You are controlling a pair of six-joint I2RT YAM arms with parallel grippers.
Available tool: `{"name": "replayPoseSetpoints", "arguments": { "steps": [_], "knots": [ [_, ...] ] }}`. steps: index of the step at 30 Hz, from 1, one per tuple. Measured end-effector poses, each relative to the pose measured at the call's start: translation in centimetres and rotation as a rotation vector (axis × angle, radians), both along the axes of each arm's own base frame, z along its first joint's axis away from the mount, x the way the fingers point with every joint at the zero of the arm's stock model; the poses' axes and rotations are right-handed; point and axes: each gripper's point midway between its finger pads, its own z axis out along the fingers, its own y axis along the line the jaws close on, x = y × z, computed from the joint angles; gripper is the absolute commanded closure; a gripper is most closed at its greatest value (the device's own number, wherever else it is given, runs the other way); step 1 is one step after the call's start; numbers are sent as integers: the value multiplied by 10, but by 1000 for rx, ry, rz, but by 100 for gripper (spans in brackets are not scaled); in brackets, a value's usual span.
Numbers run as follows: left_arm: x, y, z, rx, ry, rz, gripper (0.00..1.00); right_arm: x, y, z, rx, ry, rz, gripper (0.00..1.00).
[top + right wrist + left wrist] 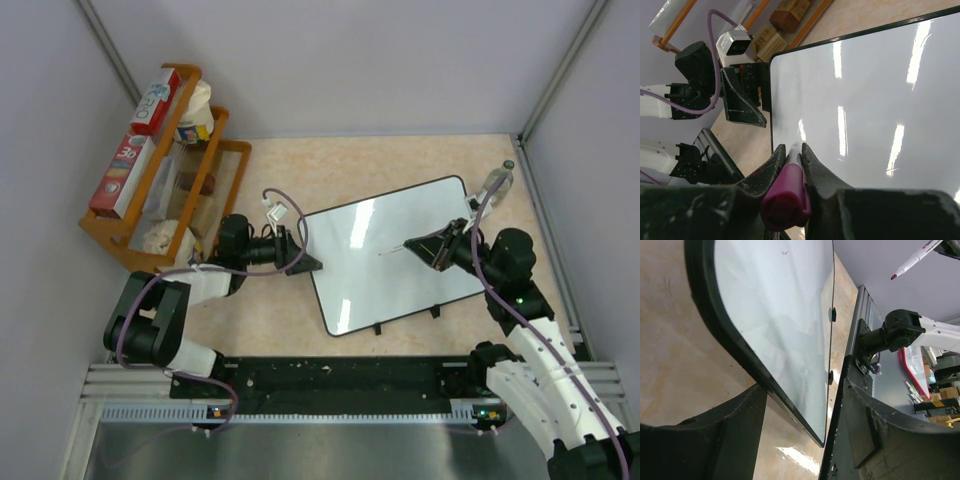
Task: Write a sentence on the whiteboard
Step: Hold the whiteboard on the whiteboard stand.
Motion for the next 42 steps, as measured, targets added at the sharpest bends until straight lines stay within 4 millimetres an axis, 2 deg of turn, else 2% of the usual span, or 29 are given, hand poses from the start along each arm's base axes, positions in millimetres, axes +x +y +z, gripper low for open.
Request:
{"name": "replayPoseSetpoints", "arguments": {
  "steps": [2,6,7,9,10,12,13,17,28,42],
  "knots": [
    [0,-1,-3,-7,15,-7,37,-1,2,0,-1,0,2,100],
    [0,-2,-11,-7,49,-24,49,-1,4,0,-2,-1,4,100],
    [-1,-3,-12,-8,55,-32,59,-1,4,0,-3,-1,3,100],
    [0,-4,-13,-10,62,-47,71,-1,4,0,-3,-1,0,100],
    [1,-5,-14,-11,64,-56,84,-1,3,0,-4,-1,-2,100],
    [1,-6,-14,-12,63,-74,97,0,3,0,-4,-1,-4,100],
    [0,-6,-14,-13,75,-85,100,0,3,0,-4,-1,-6,100],
    [0,-8,-5,-17,92,-129,100,0,3,0,-5,-2,-7,100],
    [0,-6,-7,18,99,-162,100,-3,2,1,-9,-11,-8,100],
    [-1,-4,-7,27,93,-160,100,2,-4,-13,-52,23,-48,100]
  ]
}}
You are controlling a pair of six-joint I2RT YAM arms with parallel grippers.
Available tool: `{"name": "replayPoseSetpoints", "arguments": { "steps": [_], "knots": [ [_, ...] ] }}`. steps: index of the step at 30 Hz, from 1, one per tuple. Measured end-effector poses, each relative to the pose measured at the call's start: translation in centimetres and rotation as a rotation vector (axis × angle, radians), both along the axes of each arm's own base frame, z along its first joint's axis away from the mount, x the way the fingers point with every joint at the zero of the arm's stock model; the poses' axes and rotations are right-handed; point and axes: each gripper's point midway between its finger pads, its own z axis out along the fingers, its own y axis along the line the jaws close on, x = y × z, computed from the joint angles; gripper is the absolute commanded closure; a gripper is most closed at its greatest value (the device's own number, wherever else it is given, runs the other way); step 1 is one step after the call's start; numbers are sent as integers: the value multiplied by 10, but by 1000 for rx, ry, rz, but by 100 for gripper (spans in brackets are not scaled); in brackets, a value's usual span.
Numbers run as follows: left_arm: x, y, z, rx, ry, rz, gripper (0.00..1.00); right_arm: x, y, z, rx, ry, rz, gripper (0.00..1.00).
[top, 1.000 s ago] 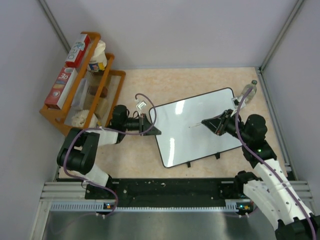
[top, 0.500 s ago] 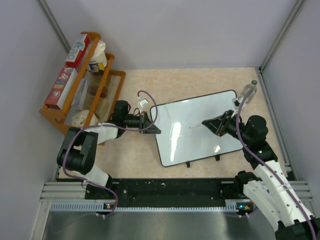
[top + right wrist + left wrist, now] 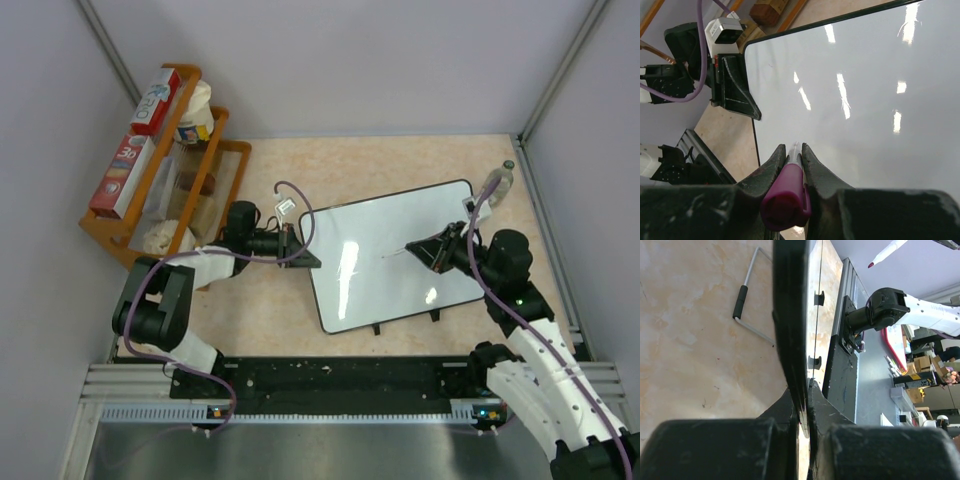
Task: Write a sentence on the whiteboard
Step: Hold the whiteboard on the whiteboard stand.
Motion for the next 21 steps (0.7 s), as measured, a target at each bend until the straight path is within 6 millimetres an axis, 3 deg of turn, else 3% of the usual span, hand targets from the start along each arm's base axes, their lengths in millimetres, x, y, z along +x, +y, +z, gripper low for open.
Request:
{"name": "replayPoseSetpoints", "arguments": {
  "steps": [21],
  "knots": [
    [-1,1,0,0,-9,6,100,3,-2,-13,-42,27,-2,100]
  ]
}}
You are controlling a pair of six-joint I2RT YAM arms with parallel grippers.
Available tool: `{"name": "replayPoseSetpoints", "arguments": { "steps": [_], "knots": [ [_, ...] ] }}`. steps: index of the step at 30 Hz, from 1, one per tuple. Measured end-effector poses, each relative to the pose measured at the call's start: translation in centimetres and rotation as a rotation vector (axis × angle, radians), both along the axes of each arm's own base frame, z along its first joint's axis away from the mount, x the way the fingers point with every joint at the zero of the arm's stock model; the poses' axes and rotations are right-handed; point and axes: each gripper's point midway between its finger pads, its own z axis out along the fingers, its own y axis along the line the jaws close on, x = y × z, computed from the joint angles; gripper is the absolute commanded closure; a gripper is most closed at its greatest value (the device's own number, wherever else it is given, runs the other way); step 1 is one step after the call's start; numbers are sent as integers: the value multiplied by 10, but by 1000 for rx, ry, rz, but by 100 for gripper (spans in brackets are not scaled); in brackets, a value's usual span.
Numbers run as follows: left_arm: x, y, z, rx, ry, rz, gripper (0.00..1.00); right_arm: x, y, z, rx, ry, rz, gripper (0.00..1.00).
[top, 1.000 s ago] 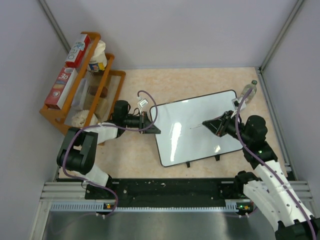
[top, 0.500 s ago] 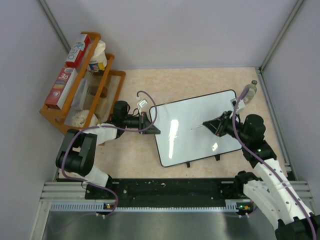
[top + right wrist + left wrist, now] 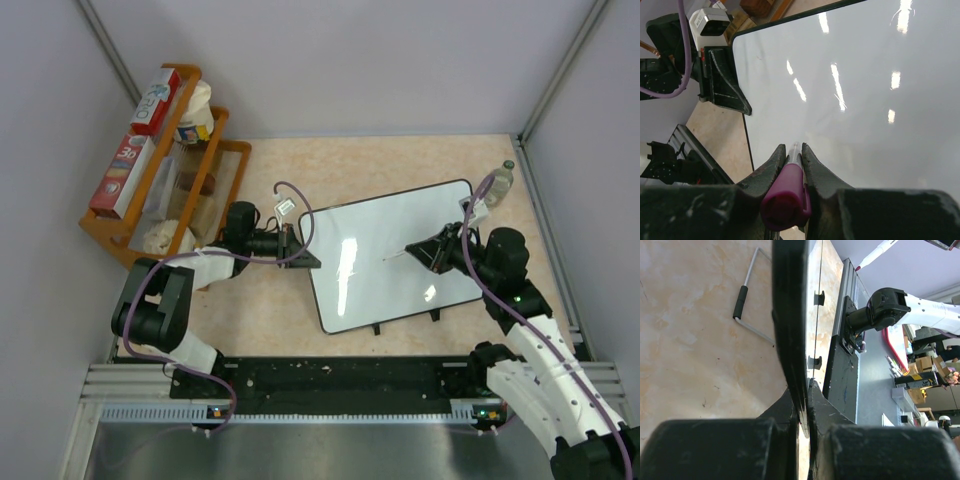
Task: Write a sentence on the whiteboard
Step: Hold the whiteboard on the whiteboard stand, then write with the whiteboard marker on the whiteboard.
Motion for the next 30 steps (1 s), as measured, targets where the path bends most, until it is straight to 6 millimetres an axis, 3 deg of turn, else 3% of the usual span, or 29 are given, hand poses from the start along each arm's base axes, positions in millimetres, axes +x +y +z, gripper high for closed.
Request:
{"name": "replayPoseSetpoints", "arguments": {
  "steps": [30],
  "knots": [
    [0,0,0,-9,-7,1,100,-3,-1,6,6,-23,-3,100]
  ]
}}
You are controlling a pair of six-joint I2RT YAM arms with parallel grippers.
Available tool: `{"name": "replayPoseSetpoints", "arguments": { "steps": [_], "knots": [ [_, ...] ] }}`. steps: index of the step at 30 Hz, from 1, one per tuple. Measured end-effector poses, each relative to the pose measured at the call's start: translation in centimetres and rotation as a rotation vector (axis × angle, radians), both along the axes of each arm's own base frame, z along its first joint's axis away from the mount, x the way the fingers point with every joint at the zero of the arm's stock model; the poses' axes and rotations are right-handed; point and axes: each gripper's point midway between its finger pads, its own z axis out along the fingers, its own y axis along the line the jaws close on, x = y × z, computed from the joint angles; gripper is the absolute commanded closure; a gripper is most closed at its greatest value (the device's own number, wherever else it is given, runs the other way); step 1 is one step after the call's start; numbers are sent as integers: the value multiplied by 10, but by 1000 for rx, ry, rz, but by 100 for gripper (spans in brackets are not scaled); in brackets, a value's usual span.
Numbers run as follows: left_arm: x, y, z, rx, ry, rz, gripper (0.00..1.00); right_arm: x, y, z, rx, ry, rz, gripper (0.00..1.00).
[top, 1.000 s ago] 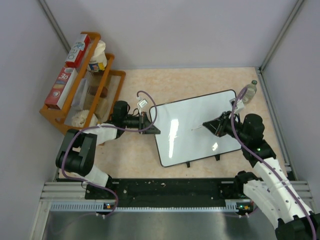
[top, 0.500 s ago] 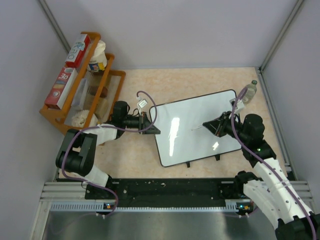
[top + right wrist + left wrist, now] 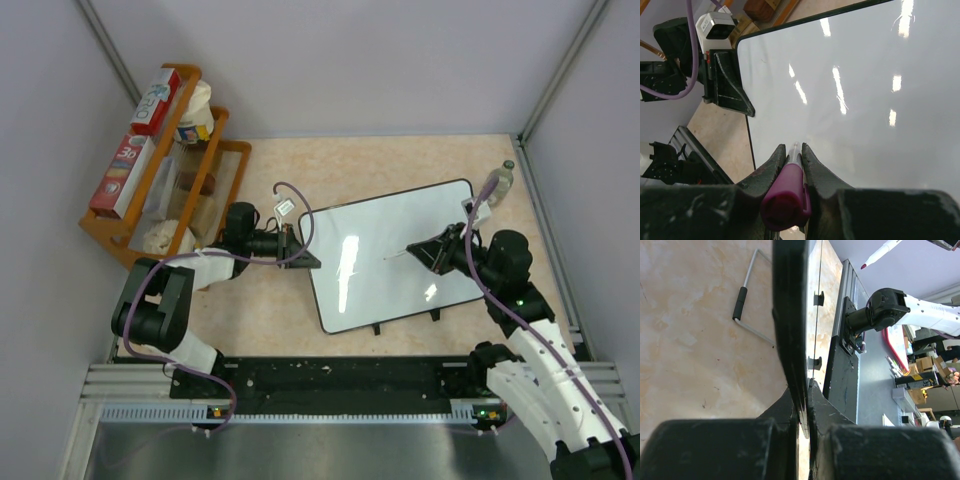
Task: Write a sentence on the whiteboard
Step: Write with the whiteboard marker on the whiteboard.
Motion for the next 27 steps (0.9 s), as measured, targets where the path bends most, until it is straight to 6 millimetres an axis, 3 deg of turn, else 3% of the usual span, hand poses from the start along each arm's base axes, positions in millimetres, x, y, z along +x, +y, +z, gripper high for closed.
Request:
{"name": "replayPoseSetpoints", "arguments": {
  "steps": [17,27],
  "knots": [
    [0,0,0,0,1,1,100,0,0,0,-2,-2,-5,100],
    [0,0,0,0,1,1,100,-2,18,-15,-51,26,23,100]
  ]
}}
